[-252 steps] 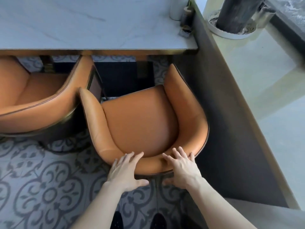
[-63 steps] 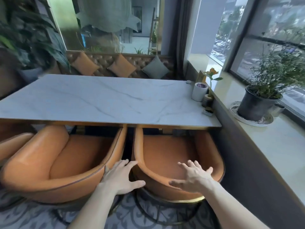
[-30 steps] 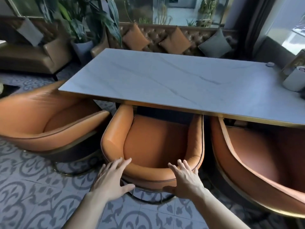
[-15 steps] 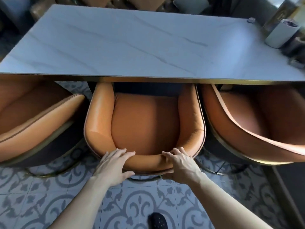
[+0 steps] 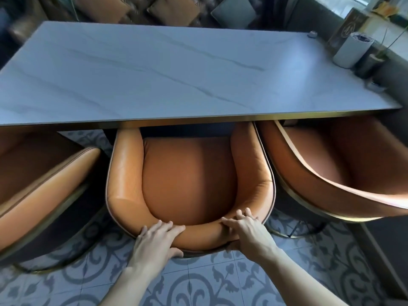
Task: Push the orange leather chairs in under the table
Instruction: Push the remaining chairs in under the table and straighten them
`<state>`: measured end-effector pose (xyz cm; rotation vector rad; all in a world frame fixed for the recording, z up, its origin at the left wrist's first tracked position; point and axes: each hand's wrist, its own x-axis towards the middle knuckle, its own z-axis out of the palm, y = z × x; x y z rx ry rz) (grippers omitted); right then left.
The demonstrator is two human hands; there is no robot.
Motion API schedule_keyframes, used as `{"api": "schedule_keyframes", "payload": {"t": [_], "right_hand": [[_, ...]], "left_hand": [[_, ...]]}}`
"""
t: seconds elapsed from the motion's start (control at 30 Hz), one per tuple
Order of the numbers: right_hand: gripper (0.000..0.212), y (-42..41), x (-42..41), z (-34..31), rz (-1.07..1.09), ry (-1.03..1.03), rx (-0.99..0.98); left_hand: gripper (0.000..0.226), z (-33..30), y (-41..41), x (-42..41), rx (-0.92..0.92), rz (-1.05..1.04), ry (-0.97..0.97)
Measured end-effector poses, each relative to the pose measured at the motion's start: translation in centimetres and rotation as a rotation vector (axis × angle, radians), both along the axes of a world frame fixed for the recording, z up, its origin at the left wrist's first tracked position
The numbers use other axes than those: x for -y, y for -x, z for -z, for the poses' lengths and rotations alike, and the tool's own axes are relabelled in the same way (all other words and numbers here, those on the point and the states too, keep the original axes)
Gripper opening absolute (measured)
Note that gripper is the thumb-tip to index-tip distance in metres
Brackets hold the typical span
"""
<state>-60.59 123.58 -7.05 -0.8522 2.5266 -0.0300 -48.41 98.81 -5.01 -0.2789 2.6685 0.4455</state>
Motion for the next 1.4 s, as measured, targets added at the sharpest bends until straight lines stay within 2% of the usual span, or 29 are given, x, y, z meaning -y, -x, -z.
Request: {"api": "schedule_keyframes", "payload": {"t": [0.23, 0.63, 0.77, 1.1, 1.4], "right_hand": [[0.080, 4.4, -0.5, -0.4, -0.008, -0.011, 0.015], [0.084, 3.6, -0.2, -1.9, -0.026, -0.066, 0.027], [0.087, 3.4, 0.1, -4.7, -0.011, -0.061, 0.054], [0.109, 1.3, 4.4, -14.5, 0.015, -0.116, 0.007], [0.111, -6.3, 12.7, -21.2, 0.090, -0.118, -0.051]], "left_hand": [[0.070, 0.5, 3.4, -1.0, -0.019, 0.015, 0.025], [0.068, -0.9, 3.0, -1.6, 0.051, -0.053, -0.009], [0.069, -4.1, 2.2, -1.0, 0.041, -0.081, 0.027], [0.098, -13.7, -0.7, 3.7, -0.015, -0.218, 0.115], [0.110, -18.9, -9.1, 13.7, -0.062, -0.241, 0.070]]}}
